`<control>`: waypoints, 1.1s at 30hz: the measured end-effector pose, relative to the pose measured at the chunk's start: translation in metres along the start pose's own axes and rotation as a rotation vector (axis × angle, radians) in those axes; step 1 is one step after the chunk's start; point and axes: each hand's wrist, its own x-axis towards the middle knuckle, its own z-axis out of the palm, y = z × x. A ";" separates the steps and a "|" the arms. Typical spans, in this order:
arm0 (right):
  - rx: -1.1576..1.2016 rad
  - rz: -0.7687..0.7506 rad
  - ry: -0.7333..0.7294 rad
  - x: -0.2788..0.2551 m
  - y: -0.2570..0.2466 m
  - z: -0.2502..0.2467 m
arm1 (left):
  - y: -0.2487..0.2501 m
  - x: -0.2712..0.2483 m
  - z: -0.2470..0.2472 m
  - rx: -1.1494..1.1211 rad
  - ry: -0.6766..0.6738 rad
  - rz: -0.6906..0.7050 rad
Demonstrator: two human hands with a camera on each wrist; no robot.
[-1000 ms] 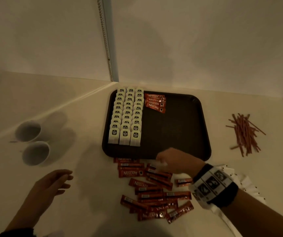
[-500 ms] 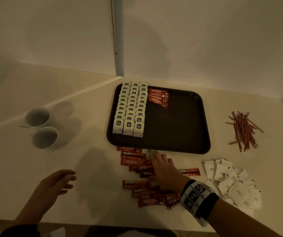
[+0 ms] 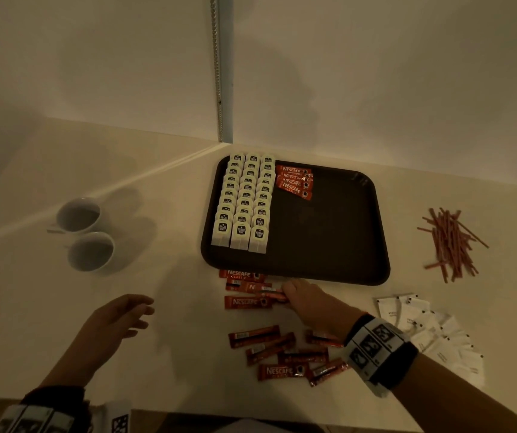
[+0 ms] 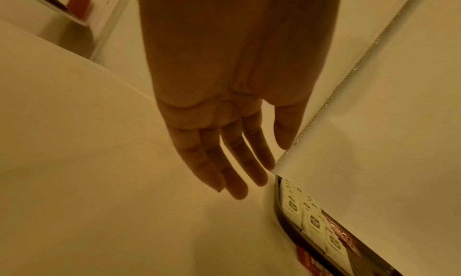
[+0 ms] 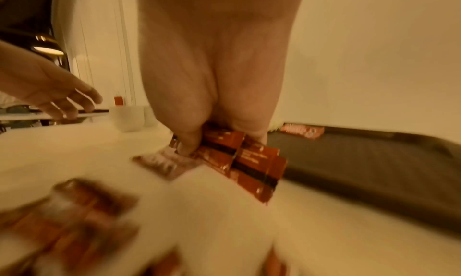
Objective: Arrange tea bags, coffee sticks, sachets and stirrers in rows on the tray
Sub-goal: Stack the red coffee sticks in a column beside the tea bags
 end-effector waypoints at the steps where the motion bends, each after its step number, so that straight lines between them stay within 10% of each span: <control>1: 0.014 -0.008 0.012 -0.001 -0.001 -0.008 | 0.006 0.002 0.002 0.012 -0.010 0.022; 12: 0.136 -0.174 0.340 0.019 -0.053 -0.109 | 0.141 0.055 0.091 -0.282 -0.312 0.317; 24: 0.600 -0.111 0.355 0.041 -0.044 -0.145 | 0.203 0.113 0.100 -0.746 0.073 0.370; 29: 1.246 -0.201 0.488 0.051 -0.043 -0.173 | 0.203 0.110 0.113 -0.337 -0.262 0.316; 33: 1.488 -0.180 0.541 0.064 -0.052 -0.180 | 0.203 0.109 0.138 -0.431 -0.424 0.308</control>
